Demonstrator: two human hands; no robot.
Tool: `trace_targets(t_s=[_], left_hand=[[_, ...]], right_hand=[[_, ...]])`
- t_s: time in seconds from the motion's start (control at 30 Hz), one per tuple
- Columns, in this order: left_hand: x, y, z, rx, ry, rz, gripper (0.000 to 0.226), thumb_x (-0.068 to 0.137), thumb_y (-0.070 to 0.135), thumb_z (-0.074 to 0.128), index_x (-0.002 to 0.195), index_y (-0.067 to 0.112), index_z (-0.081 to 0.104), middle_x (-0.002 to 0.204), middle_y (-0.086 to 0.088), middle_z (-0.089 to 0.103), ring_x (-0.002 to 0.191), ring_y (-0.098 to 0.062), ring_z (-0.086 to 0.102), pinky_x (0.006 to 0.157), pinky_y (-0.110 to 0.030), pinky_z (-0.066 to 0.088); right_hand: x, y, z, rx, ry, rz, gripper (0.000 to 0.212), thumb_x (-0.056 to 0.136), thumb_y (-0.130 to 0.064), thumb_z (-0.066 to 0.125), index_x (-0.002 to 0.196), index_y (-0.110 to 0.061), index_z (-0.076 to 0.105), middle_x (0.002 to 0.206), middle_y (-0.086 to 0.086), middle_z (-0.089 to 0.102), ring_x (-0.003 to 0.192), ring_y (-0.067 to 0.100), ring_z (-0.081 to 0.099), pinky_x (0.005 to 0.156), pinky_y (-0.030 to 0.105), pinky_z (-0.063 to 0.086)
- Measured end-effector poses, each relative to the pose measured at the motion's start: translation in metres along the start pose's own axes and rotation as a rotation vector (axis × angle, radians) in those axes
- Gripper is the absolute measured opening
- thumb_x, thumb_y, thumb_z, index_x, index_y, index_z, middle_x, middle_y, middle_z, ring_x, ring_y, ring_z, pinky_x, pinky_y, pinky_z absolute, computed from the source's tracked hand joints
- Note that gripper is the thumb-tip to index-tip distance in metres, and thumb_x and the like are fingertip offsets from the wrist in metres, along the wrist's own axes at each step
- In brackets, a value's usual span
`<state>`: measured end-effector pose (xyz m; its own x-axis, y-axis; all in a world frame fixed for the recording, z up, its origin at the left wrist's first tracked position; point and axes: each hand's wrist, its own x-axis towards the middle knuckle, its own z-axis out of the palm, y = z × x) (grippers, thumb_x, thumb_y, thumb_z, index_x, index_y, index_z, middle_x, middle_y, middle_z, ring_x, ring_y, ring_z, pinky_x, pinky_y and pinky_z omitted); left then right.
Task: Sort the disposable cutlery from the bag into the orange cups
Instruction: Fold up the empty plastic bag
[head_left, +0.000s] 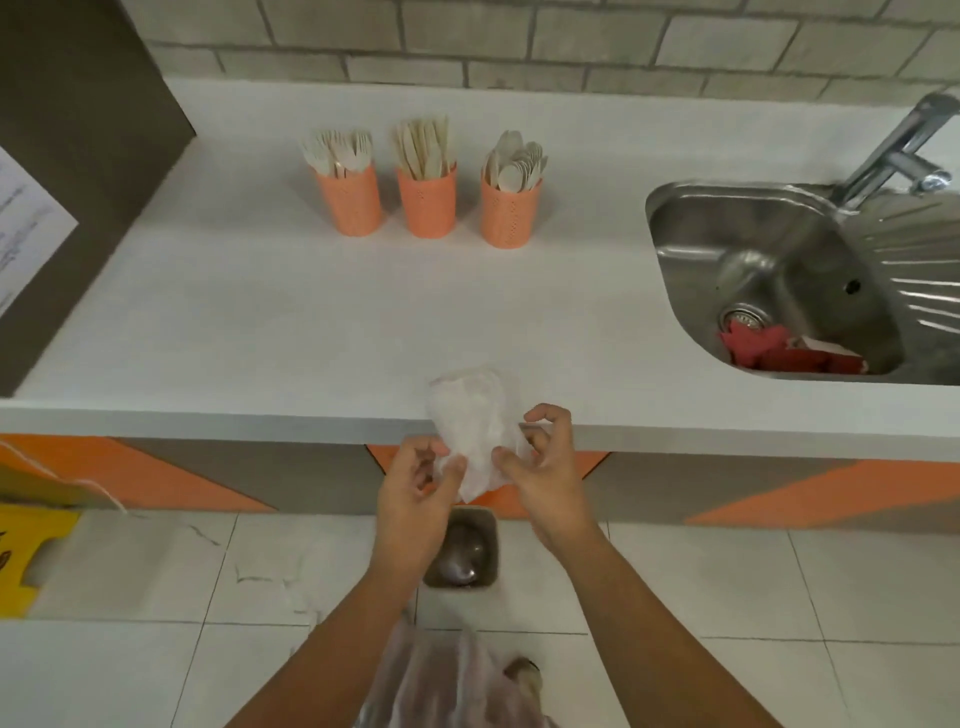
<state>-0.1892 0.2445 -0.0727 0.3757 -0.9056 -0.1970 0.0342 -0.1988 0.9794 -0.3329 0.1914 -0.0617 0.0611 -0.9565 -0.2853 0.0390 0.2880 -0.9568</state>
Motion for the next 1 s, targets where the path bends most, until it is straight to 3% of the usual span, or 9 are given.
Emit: trace_targets(t_s=[0.1,0.23,0.33,0.4,0.5,0.6,0.67,0.83,1.0], left_hand=[[-0.022,-0.018,0.013,0.049,0.038,-0.060,0.020,0.093,0.014,0.077,0.105,0.025,0.067,0.097,0.004,0.075,0.091,-0.020,0.073,0.081,-0.036,0.062],[-0.043,-0.038,0.019,0.190,0.033,-0.071,0.022,0.089,0.027,0.081,0.108,0.033,0.072,0.093,0.012,0.075,0.085,-0.010,0.073,0.073,-0.021,0.059],[-0.048,-0.057,0.020,0.272,-0.049,-0.049,0.028,0.088,0.021,0.083,0.113,0.027,0.072,0.106,0.012,0.072,0.089,-0.003,0.070,0.069,-0.011,0.055],[-0.044,-0.078,0.019,0.324,-0.108,-0.066,0.033,0.088,0.014,0.082,0.115,0.026,0.070,0.113,0.018,0.068,0.092,0.000,0.069,0.071,-0.007,0.053],[-0.032,-0.119,0.012,0.422,-0.160,-0.216,0.035,0.091,0.015,0.075,0.122,0.030,0.067,0.113,0.020,0.069,0.093,-0.003,0.069,0.075,-0.008,0.052],[-0.014,-0.165,0.004,0.501,-0.175,-0.378,0.034,0.093,0.013,0.069,0.122,0.028,0.061,0.108,0.009,0.069,0.091,-0.006,0.066,0.068,-0.007,0.048],[-0.005,-0.192,0.000,0.532,-0.187,-0.439,0.034,0.092,0.014,0.071,0.121,0.027,0.061,0.115,0.003,0.071,0.096,-0.016,0.069,0.079,-0.018,0.056],[0.024,-0.275,-0.012,0.762,-0.197,-0.433,0.034,0.095,0.020,0.073,0.128,0.017,0.067,0.116,-0.001,0.060,0.099,-0.020,0.064,0.097,-0.032,0.055],[0.052,-0.349,-0.018,0.835,-0.265,-0.456,0.036,0.100,0.025,0.065,0.135,0.018,0.065,0.129,-0.008,0.061,0.109,-0.024,0.065,0.101,-0.033,0.055]], right_hand=[[-0.013,0.026,-0.020,-0.022,0.013,-0.004,0.046,0.084,0.001,0.071,0.099,-0.039,0.054,0.100,-0.008,0.064,0.098,0.016,0.066,0.085,0.045,0.059],[-0.030,0.061,-0.032,-0.084,0.050,0.085,0.022,0.092,-0.018,0.071,0.102,-0.029,0.054,0.109,0.003,0.061,0.097,0.018,0.063,0.076,0.023,0.053],[-0.037,0.093,-0.031,-0.157,0.093,0.122,0.023,0.089,-0.037,0.071,0.105,-0.035,0.055,0.117,-0.002,0.056,0.108,0.012,0.058,0.086,0.021,0.047],[-0.038,0.119,-0.028,-0.213,0.131,0.149,0.026,0.089,-0.029,0.073,0.107,-0.032,0.055,0.118,-0.006,0.052,0.110,0.007,0.055,0.091,0.021,0.047],[-0.032,0.161,-0.020,-0.219,0.194,0.228,0.026,0.086,-0.017,0.072,0.100,-0.031,0.056,0.114,-0.001,0.056,0.105,0.018,0.060,0.085,0.034,0.056],[-0.019,0.206,-0.014,-0.252,0.204,0.344,0.024,0.085,-0.007,0.070,0.096,-0.025,0.057,0.108,0.004,0.061,0.101,0.024,0.062,0.077,0.030,0.054],[-0.010,0.229,-0.008,-0.270,0.185,0.427,0.021,0.086,-0.010,0.069,0.099,-0.022,0.058,0.107,0.001,0.062,0.099,0.022,0.063,0.079,0.030,0.056],[0.018,0.304,0.011,-0.222,0.104,0.611,0.009,0.092,-0.024,0.066,0.099,-0.026,0.061,0.107,-0.002,0.062,0.092,0.014,0.061,0.093,0.043,0.059],[0.047,0.364,0.019,-0.056,0.156,0.731,0.019,0.098,-0.012,0.057,0.088,-0.028,0.057,0.098,0.003,0.060,0.090,0.022,0.060,0.098,0.048,0.057]])
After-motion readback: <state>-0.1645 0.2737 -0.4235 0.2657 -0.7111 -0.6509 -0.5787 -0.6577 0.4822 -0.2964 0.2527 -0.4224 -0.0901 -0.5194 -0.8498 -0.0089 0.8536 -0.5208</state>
